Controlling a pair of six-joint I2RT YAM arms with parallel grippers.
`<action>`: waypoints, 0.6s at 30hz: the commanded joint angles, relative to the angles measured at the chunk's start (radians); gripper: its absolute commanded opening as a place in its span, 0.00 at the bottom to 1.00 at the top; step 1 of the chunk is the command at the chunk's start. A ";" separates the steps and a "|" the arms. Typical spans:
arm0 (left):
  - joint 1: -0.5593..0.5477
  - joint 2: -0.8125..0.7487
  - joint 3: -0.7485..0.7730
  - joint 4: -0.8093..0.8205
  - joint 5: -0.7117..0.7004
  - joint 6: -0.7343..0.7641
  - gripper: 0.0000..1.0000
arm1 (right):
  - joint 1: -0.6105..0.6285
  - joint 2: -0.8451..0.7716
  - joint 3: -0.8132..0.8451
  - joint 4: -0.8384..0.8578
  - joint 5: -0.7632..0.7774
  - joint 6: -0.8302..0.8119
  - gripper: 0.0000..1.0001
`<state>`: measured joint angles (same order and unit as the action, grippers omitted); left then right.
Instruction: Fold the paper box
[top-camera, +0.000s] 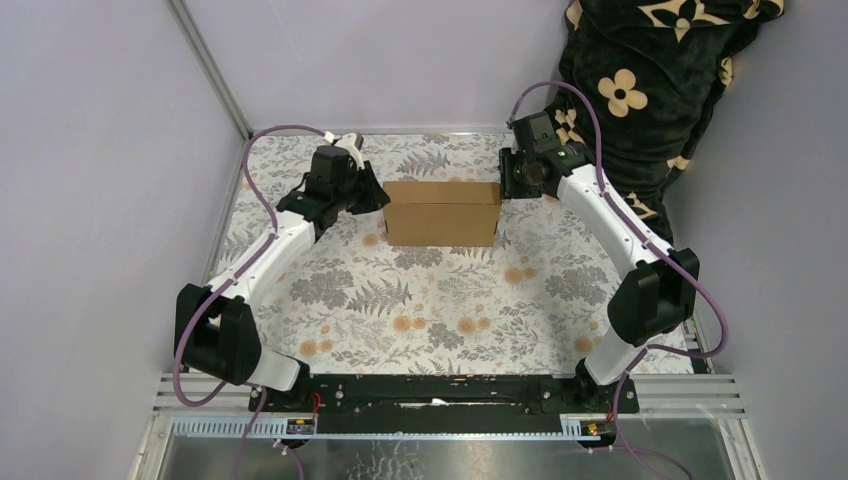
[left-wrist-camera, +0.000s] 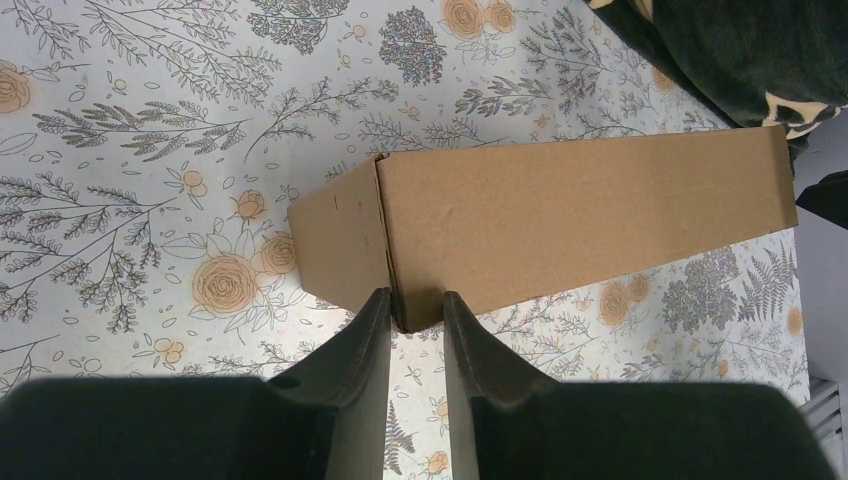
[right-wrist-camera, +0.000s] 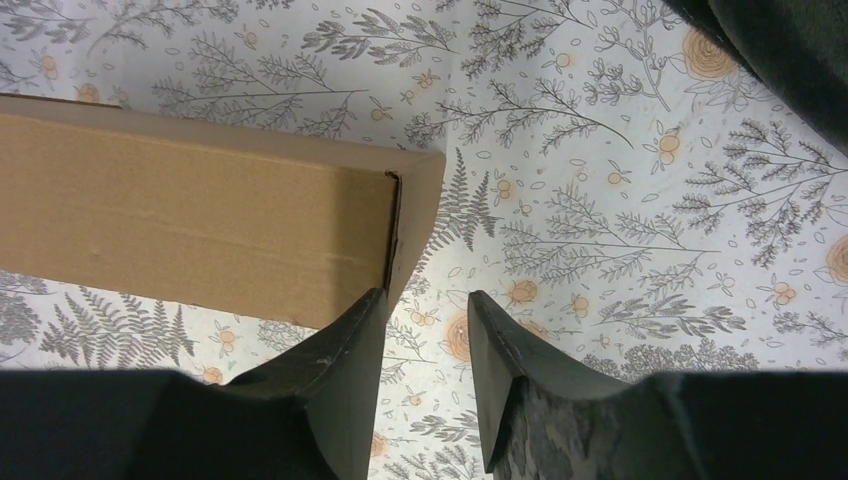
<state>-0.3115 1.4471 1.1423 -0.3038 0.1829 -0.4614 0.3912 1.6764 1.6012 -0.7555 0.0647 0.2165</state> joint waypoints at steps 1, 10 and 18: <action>0.006 0.050 -0.044 -0.138 -0.042 0.039 0.28 | 0.002 -0.054 0.042 0.053 -0.044 0.006 0.44; 0.005 0.052 -0.041 -0.139 -0.042 0.036 0.29 | 0.001 -0.034 0.054 0.061 -0.098 0.016 0.50; 0.005 0.056 -0.065 -0.124 -0.039 0.033 0.30 | 0.001 -0.031 -0.102 0.122 -0.108 0.030 0.44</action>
<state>-0.3115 1.4471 1.1419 -0.3035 0.1829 -0.4618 0.3908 1.6714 1.5826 -0.6857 -0.0208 0.2302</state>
